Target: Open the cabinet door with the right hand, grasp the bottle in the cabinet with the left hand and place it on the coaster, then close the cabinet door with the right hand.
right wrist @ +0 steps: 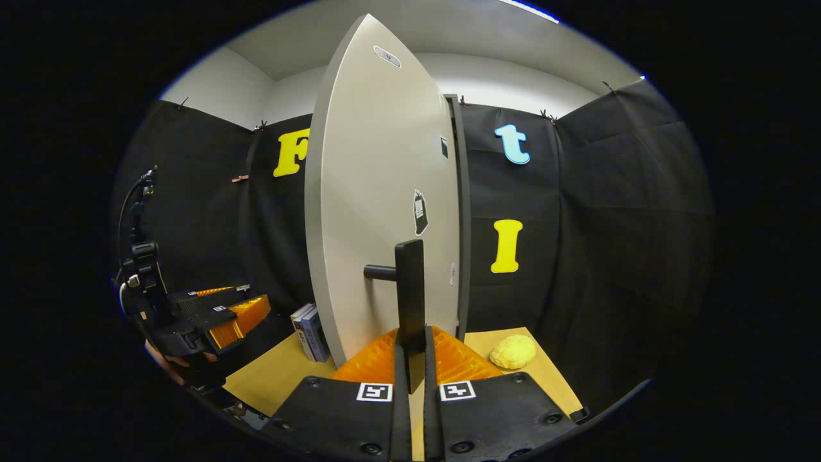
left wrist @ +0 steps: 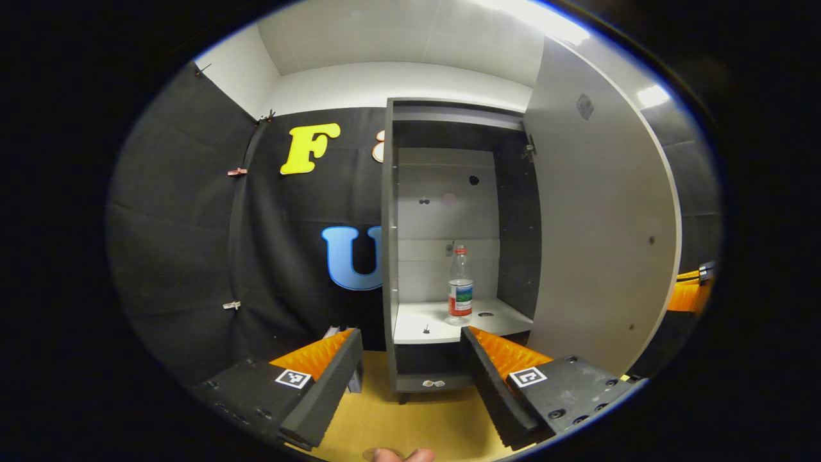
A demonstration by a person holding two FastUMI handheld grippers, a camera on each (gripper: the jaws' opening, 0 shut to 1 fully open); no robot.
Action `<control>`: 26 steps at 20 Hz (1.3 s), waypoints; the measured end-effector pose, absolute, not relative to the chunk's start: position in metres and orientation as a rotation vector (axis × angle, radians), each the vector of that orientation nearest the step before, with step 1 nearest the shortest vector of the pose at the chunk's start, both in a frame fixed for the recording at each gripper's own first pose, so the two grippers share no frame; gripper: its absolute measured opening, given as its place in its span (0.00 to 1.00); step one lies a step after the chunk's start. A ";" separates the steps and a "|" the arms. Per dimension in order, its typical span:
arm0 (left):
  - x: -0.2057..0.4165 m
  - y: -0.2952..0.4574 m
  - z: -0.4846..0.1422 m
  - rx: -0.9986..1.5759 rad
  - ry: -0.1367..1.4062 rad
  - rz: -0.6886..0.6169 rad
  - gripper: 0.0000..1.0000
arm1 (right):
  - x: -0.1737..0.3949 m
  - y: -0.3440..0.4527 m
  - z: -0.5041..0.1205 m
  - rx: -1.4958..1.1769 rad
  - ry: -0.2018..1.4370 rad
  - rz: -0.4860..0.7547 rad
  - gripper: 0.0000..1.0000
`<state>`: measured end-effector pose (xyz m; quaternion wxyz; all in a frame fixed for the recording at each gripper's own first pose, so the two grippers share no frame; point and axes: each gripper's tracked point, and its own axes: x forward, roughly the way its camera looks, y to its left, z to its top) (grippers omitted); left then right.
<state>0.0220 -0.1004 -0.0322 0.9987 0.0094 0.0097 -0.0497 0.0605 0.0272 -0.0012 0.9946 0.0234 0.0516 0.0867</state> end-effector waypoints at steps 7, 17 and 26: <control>0.031 -0.142 -0.028 0.034 0.013 -0.121 0.96 | 0.061 -0.021 0.006 0.076 0.080 0.090 0.11; 0.070 -0.182 -0.016 0.065 -0.021 -0.135 0.96 | 0.058 -0.037 0.013 0.078 0.064 0.108 0.06; 0.151 -0.225 -0.019 0.080 -0.035 -0.170 0.96 | 0.035 -0.105 0.014 0.078 0.021 0.007 0.33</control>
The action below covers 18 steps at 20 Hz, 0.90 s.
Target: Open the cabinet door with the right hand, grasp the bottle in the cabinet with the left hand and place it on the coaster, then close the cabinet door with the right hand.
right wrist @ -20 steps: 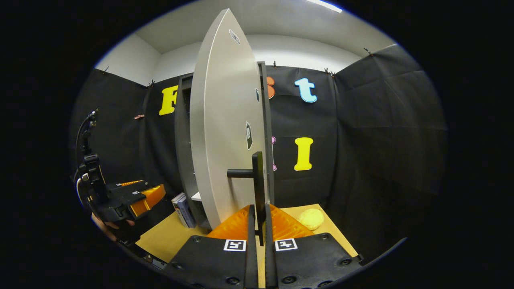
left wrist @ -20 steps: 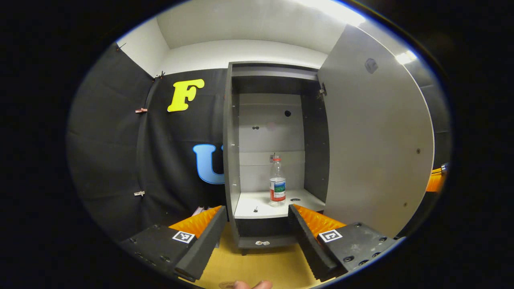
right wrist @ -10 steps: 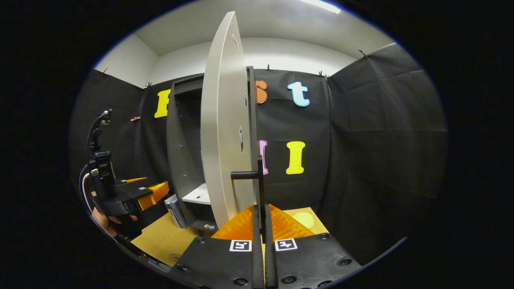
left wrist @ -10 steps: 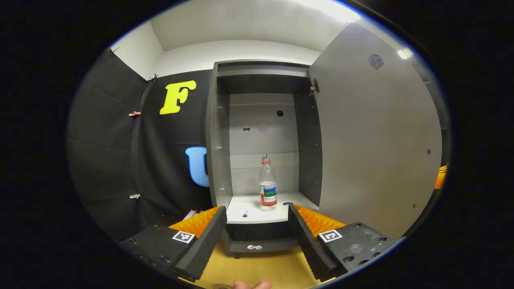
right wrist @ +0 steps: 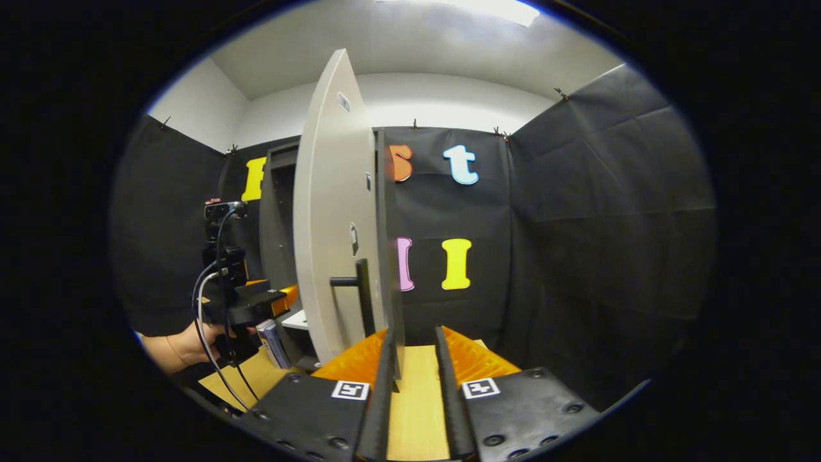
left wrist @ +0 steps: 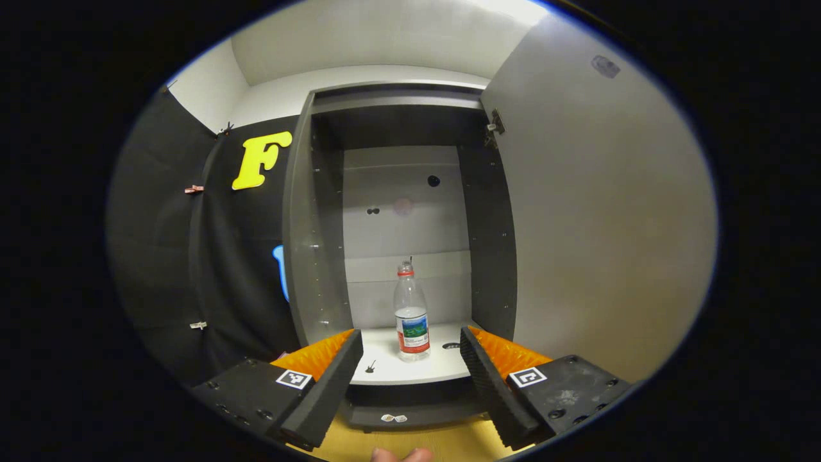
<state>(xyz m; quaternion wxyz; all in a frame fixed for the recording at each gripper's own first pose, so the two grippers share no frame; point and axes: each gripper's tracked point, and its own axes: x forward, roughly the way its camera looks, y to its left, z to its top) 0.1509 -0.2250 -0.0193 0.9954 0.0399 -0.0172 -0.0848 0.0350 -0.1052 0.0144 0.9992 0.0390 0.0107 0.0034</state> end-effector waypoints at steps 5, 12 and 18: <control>0.206 -0.240 -0.031 0.089 -0.020 -0.157 0.96 | 0.042 -0.142 -0.005 0.096 0.051 -0.075 0.98; 0.287 -0.239 -0.053 0.062 0.030 -0.097 0.96 | 0.044 -0.165 -0.023 0.035 0.073 -0.092 0.98; 0.329 -0.238 -0.076 0.069 0.062 -0.060 0.96 | 0.056 -0.176 -0.026 0.055 0.079 -0.089 0.98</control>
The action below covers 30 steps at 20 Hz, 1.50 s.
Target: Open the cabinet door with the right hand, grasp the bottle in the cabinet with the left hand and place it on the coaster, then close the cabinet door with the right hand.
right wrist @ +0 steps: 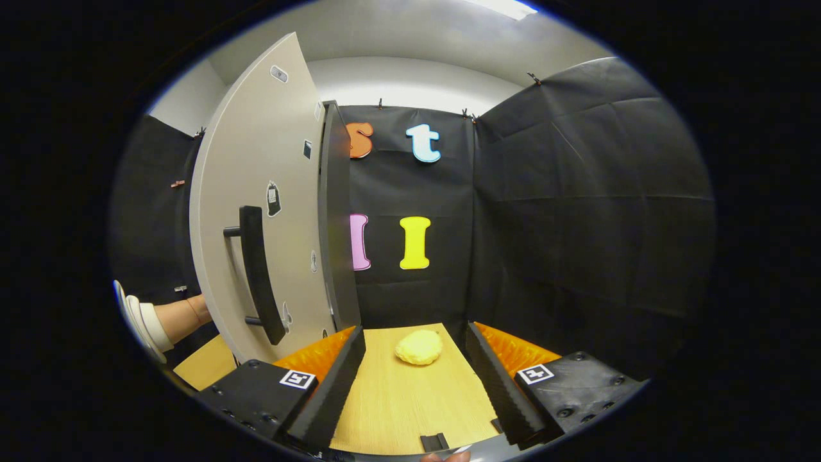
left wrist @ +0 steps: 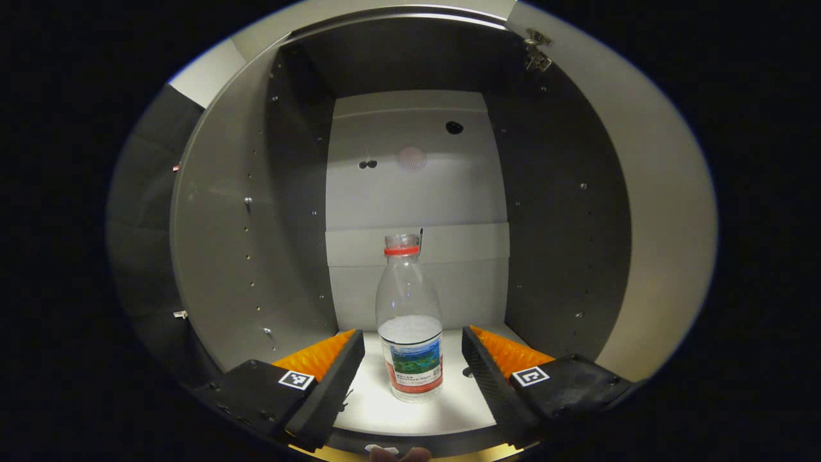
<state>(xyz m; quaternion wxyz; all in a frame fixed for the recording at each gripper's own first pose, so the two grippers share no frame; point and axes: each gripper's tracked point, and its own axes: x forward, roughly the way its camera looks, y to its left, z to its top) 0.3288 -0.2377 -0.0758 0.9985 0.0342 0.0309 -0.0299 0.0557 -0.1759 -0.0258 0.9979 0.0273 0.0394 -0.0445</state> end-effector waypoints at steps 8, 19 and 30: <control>0.370 -0.233 -0.097 0.094 0.073 -0.020 0.96 | 0.061 -0.184 -0.038 0.050 0.110 -0.096 0.98; 0.336 -0.231 -0.075 0.070 0.048 -0.059 0.75 | 0.068 -0.182 -0.032 0.064 0.091 -0.106 0.98; 0.174 -0.144 -0.068 0.063 0.003 -0.089 0.76 | 0.074 -0.175 -0.009 0.096 0.010 -0.152 0.98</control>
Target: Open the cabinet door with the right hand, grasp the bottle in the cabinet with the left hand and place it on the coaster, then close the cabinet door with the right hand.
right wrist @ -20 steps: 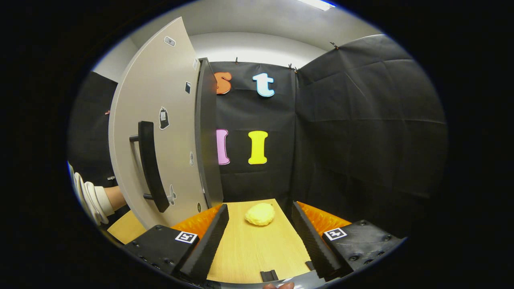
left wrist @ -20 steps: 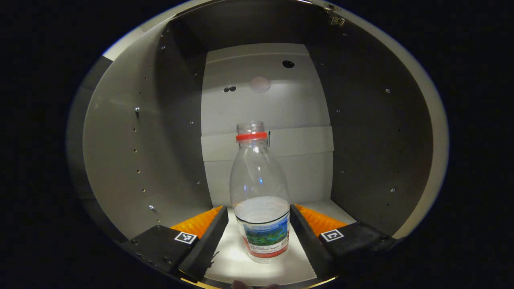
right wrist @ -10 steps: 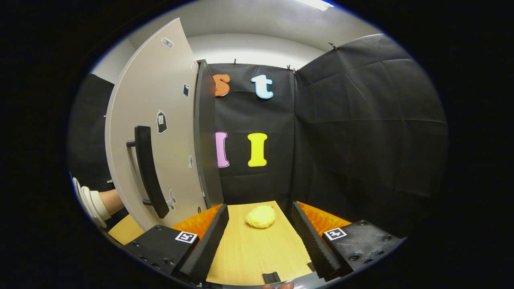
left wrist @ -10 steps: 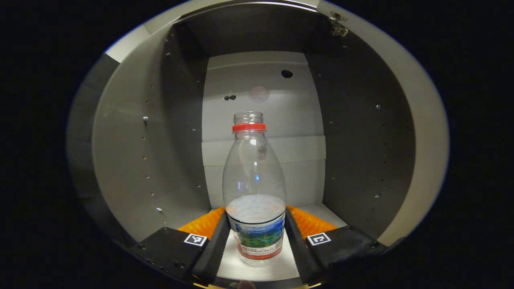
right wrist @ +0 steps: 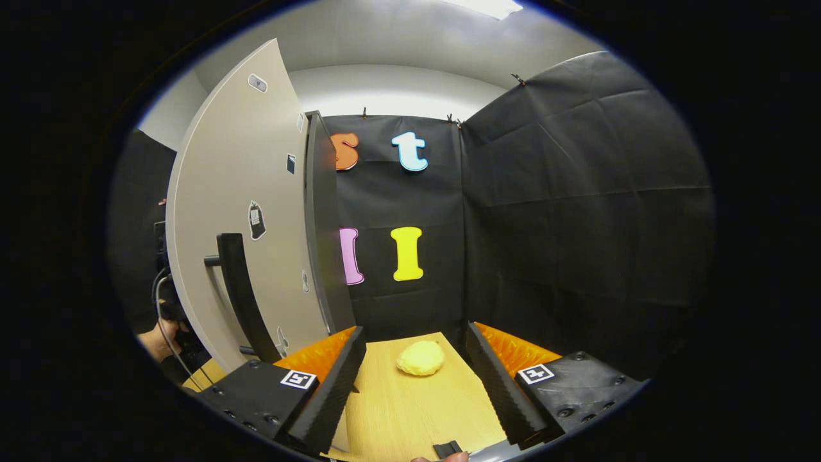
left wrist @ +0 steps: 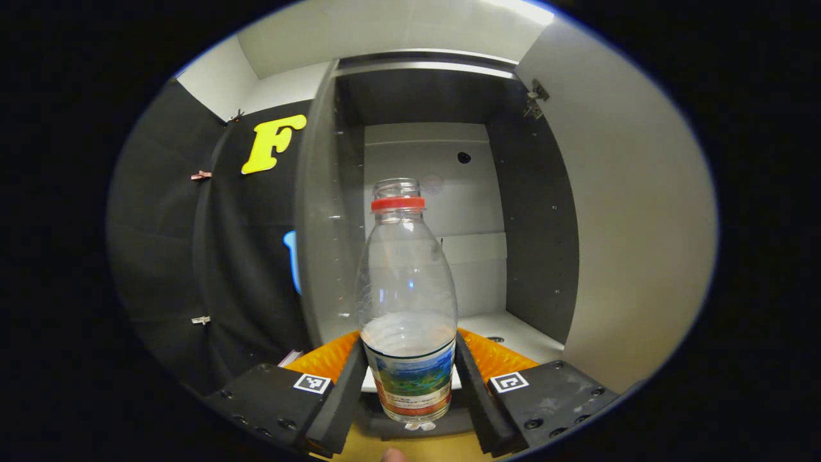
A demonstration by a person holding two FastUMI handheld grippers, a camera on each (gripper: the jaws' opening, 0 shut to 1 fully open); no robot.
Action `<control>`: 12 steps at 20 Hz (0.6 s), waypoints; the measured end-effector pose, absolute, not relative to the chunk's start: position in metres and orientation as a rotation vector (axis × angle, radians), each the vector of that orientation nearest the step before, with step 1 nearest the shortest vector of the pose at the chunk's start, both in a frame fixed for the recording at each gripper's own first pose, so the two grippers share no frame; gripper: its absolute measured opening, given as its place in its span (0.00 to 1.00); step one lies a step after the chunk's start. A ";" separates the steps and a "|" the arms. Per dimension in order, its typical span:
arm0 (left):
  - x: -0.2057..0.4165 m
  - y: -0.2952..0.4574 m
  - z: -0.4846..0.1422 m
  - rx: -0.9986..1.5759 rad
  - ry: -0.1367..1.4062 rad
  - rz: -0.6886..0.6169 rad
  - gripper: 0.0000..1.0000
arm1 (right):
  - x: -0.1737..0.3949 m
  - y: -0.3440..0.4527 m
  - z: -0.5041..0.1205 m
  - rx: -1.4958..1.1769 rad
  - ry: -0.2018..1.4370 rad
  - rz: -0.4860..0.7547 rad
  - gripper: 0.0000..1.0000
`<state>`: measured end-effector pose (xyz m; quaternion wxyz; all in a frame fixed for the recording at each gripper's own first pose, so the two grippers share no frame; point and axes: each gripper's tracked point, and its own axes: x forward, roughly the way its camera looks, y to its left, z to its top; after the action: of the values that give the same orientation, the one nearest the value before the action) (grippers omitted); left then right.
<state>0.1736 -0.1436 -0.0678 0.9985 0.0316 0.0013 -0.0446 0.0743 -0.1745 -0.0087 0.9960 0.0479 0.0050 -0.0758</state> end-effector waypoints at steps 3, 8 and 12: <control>0.132 -0.112 -0.091 0.075 0.002 -0.067 0.75 | 0.078 -0.178 -0.011 0.056 0.000 -0.187 0.98; 0.074 -0.080 -0.145 0.053 0.011 -0.079 0.76 | 0.080 -0.177 -0.006 0.021 -0.026 -0.227 1.00; 0.038 -0.051 -0.199 0.054 0.040 -0.068 0.76 | 0.075 -0.187 -0.010 0.034 -0.019 -0.293 0.98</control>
<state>0.0382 -0.0513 -0.1993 0.9989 0.0270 0.0199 -0.0341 0.0746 -0.1873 -0.0097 0.9891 0.0169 -0.0096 -0.1459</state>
